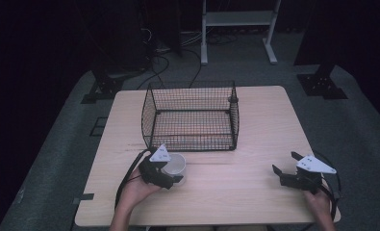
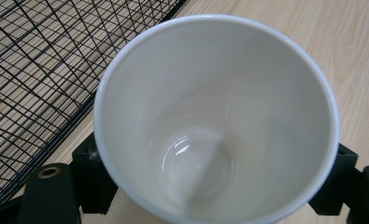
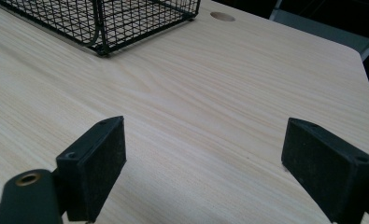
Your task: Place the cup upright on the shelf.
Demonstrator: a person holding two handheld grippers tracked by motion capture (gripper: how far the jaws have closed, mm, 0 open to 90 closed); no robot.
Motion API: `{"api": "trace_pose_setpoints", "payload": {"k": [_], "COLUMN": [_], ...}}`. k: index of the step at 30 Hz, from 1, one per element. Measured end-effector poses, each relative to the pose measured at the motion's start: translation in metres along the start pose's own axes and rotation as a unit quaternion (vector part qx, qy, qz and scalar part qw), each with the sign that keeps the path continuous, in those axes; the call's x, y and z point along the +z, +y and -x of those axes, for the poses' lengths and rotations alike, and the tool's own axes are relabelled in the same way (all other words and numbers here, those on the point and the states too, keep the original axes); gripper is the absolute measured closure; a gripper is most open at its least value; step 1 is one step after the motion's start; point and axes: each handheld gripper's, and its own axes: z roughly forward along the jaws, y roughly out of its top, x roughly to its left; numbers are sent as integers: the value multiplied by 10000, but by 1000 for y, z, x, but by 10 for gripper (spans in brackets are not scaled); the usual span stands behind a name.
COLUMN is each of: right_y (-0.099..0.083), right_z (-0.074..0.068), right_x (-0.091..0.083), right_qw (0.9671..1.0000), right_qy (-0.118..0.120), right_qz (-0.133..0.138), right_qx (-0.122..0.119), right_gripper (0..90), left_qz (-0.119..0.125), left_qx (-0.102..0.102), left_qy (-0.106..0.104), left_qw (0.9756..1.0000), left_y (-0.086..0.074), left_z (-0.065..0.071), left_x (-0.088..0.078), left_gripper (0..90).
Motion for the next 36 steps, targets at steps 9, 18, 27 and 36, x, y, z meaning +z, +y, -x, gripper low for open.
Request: {"api": "trace_pose_setpoints", "payload": {"k": [9,18,27,36], "right_y": [0,0,0,0], "right_z": [0,0,0,1], "right_x": [0,0,0,0], "right_qw": [10000,10000,10000,10000], "right_qy": [-2,-2,-10,-9], "right_qz": [9,8,20,23], "right_qx": [5,9,43,52], "right_gripper": [131,131,131,131], "left_qz": [68,163,164,204], "left_qx": [5,170,230,328], "left_qy": [-10,-57,-129,-201], "left_qw": [10000,9997,9995,9991], "left_y": [4,20,29,43], "left_z": [1,6,4,4], "left_x": [-3,-9,-11,-14], "left_gripper": [207,208,208,208]}}
